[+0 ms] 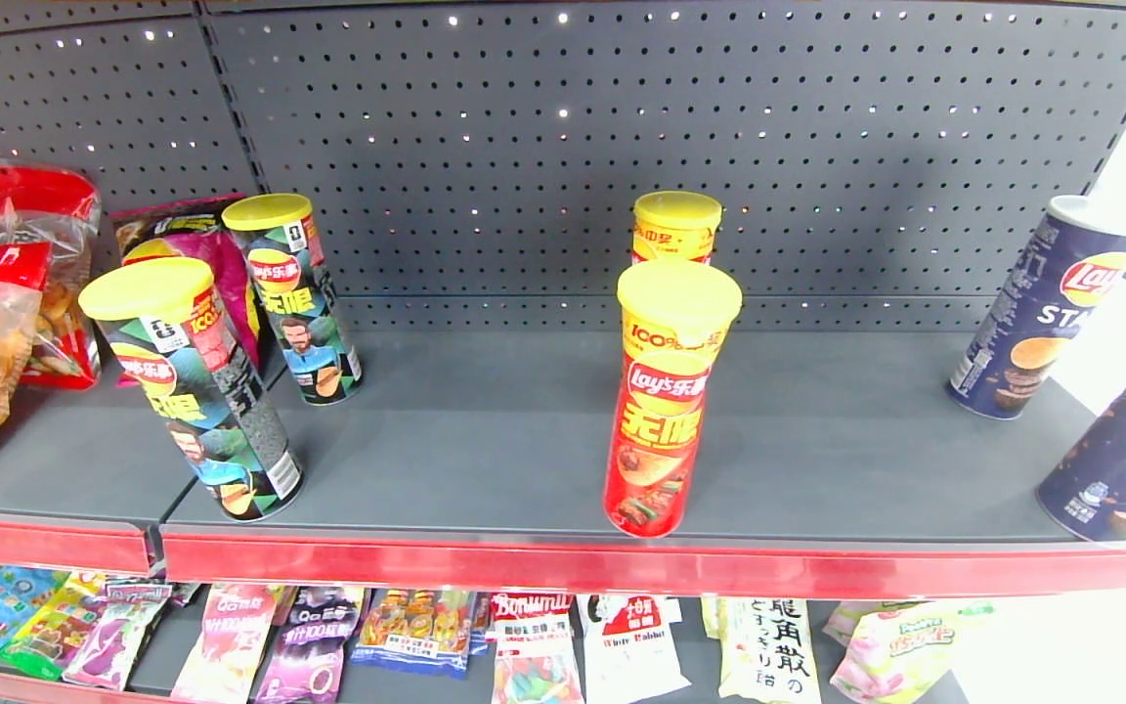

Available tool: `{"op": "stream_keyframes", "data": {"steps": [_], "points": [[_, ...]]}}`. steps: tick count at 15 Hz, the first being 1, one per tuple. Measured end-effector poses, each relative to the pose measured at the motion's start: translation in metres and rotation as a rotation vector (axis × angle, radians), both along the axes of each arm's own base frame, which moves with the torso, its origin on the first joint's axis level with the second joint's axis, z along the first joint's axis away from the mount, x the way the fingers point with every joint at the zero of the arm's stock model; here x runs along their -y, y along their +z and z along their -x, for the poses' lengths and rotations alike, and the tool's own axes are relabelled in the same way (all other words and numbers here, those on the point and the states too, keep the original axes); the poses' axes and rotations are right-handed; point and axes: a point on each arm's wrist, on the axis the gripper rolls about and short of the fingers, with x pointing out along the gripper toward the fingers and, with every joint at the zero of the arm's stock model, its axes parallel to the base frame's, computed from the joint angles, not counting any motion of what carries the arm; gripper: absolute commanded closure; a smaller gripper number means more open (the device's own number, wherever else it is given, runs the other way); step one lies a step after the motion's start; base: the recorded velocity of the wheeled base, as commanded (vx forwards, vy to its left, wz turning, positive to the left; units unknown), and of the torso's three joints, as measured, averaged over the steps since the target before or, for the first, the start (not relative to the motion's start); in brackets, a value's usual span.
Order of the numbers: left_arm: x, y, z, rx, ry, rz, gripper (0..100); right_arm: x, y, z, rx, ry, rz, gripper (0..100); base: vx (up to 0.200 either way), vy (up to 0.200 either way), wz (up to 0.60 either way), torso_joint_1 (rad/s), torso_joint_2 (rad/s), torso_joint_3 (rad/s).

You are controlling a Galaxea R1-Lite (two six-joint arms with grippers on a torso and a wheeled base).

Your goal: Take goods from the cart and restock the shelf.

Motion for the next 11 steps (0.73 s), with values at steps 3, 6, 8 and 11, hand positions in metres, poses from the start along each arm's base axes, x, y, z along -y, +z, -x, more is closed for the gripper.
{"op": "stream_keyframes", "data": {"steps": [3,6,8,11], "points": [[0.0000,0.0000,0.0000,0.000,0.000,0.000,0,0.0000,0.0000,0.0000,0.000,0.000,0.000,0,0.000,0.000,0.00,0.000,0.00,0.000],[0.0000,0.0000,0.0000,0.000,0.000,0.000,0,0.0000,0.0000,0.0000,0.000,0.000,0.000,0,0.000,0.000,0.00,0.000,0.00,0.000],[0.0000,0.0000,0.0000,0.000,0.000,0.000,0,0.0000,0.0000,0.0000,0.000,-0.003,-0.003,0,0.000,0.000,0.00,0.000,0.00,0.000],[0.0000,0.0000,0.0000,0.000,0.000,0.000,0,0.0001,0.0000,0.0000,0.000,-0.007,-0.004,0,0.000,0.000,0.00,0.000,0.00,0.000]]}}
